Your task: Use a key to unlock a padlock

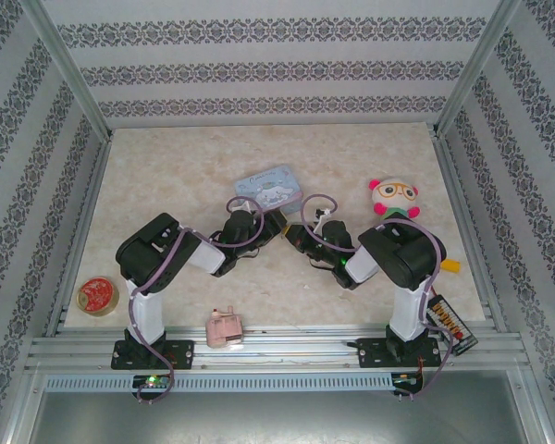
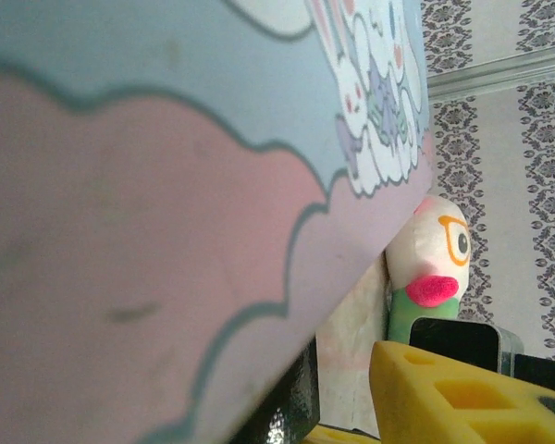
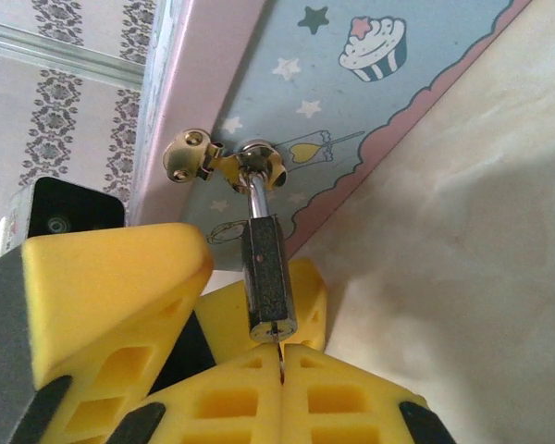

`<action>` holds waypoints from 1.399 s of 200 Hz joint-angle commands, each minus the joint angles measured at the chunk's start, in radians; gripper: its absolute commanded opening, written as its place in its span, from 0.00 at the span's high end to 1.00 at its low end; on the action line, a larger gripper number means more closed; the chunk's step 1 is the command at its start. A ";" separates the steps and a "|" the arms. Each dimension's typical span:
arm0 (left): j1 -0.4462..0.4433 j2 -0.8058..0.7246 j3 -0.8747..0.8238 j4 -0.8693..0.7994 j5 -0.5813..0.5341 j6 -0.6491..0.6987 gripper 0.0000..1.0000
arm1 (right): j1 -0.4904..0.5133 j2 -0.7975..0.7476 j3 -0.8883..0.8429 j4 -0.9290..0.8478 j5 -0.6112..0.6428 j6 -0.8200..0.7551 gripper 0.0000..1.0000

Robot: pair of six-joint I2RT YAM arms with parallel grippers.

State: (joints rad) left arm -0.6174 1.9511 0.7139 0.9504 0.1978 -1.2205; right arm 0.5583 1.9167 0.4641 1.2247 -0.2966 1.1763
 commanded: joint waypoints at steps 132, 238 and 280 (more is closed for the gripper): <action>0.019 0.022 -0.016 0.067 0.049 0.026 1.00 | -0.016 0.037 0.052 0.116 0.023 0.059 0.94; -0.112 -0.227 -0.087 -0.148 -0.018 0.136 1.00 | 0.030 -0.069 -0.063 0.082 0.071 0.038 0.77; -0.114 -0.253 -0.097 -0.167 -0.044 0.112 1.00 | 0.067 -0.156 -0.179 0.023 0.109 -0.009 0.67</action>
State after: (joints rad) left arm -0.6998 1.7348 0.6189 0.7956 0.1085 -1.1282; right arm 0.6102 1.8126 0.3428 1.2663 -0.2722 1.2198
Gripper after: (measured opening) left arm 0.107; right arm 0.321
